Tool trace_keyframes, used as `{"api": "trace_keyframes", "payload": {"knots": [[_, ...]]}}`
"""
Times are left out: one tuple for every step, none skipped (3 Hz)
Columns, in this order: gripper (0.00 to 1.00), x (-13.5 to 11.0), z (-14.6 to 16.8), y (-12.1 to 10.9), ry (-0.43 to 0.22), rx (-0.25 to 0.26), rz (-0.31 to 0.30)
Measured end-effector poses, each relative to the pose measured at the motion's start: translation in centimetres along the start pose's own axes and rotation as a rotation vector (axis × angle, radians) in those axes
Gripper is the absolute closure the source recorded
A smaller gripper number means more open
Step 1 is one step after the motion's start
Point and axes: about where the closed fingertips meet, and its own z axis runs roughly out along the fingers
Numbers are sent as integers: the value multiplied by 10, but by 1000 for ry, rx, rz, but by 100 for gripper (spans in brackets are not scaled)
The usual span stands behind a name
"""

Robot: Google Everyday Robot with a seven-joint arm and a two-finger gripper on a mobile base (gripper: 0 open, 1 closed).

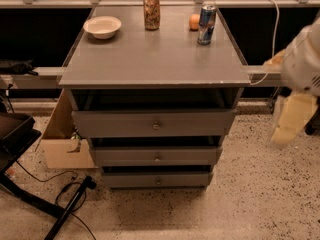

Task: Open bottom drawer

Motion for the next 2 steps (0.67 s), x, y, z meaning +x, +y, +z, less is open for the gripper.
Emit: {"api": "trace_keyframes", "payload": {"knots": [[0,10,78,20,-10,-50,-28],[0,19,162,42,-15,-84,-21]]}}
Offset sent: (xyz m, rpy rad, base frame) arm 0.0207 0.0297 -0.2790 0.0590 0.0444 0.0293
